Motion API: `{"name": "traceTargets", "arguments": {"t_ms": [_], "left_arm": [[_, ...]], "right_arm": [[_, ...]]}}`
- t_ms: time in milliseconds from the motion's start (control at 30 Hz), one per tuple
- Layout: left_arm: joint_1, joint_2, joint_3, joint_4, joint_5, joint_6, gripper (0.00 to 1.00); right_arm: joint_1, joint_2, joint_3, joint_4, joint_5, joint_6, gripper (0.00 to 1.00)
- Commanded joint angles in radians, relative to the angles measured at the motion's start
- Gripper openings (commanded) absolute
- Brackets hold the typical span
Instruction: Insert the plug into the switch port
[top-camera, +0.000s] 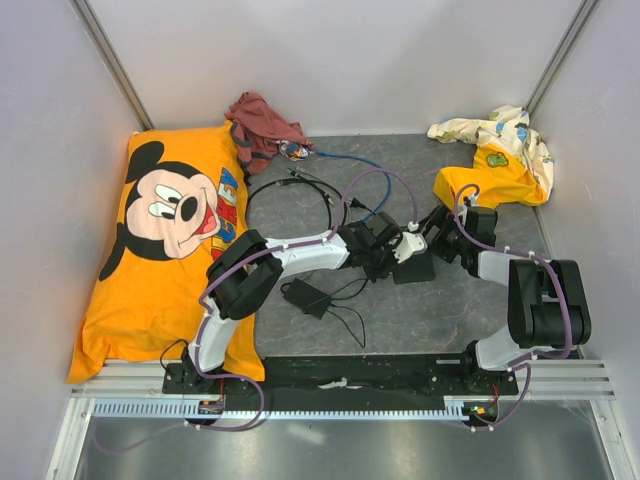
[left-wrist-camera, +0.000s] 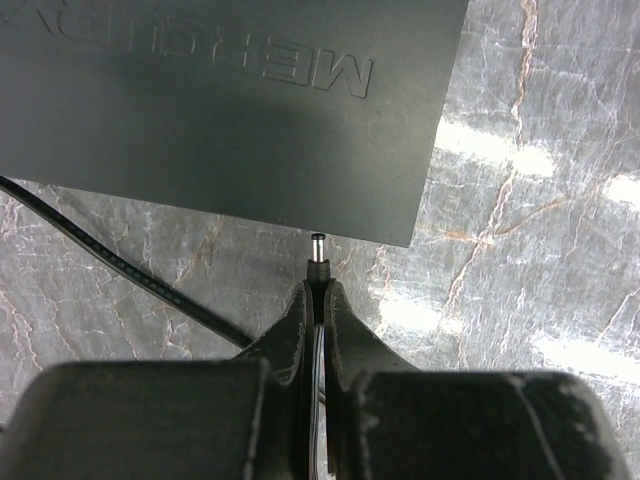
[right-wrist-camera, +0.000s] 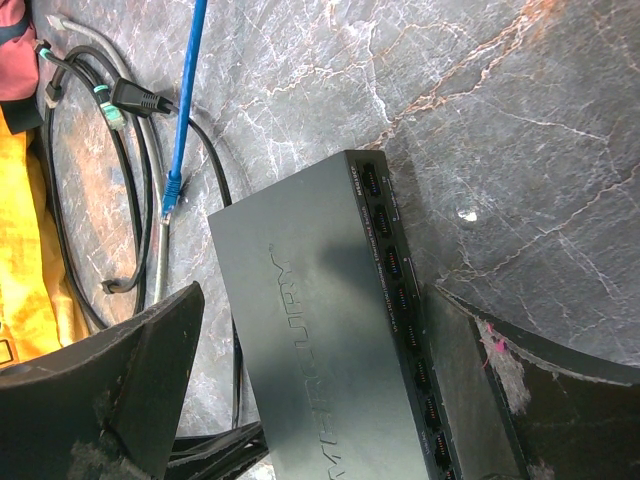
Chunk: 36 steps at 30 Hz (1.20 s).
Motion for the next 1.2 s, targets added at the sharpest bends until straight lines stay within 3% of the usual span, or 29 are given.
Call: {"name": "traceTargets", "arguments": {"t_ms": [0, 967, 1167], "left_arm": [[-0.008, 0.008, 0.042, -0.002, 0.003, 0.006, 0.02], [-0.006, 0.027, 0.093, 0.024, 0.055, -0.053, 0.02], [-0.008, 0.022, 0.068, 0.056, 0.034, -0.100, 0.01]], "right_arm": [[0.000, 0.022, -0.028, -0.032, 0.003, 0.004, 0.98], [0.000, 0.021, -0.054, -0.019, -0.013, 0.033, 0.98], [0.000, -0.042, -0.104, -0.076, 0.059, 0.032, 0.98]]}}
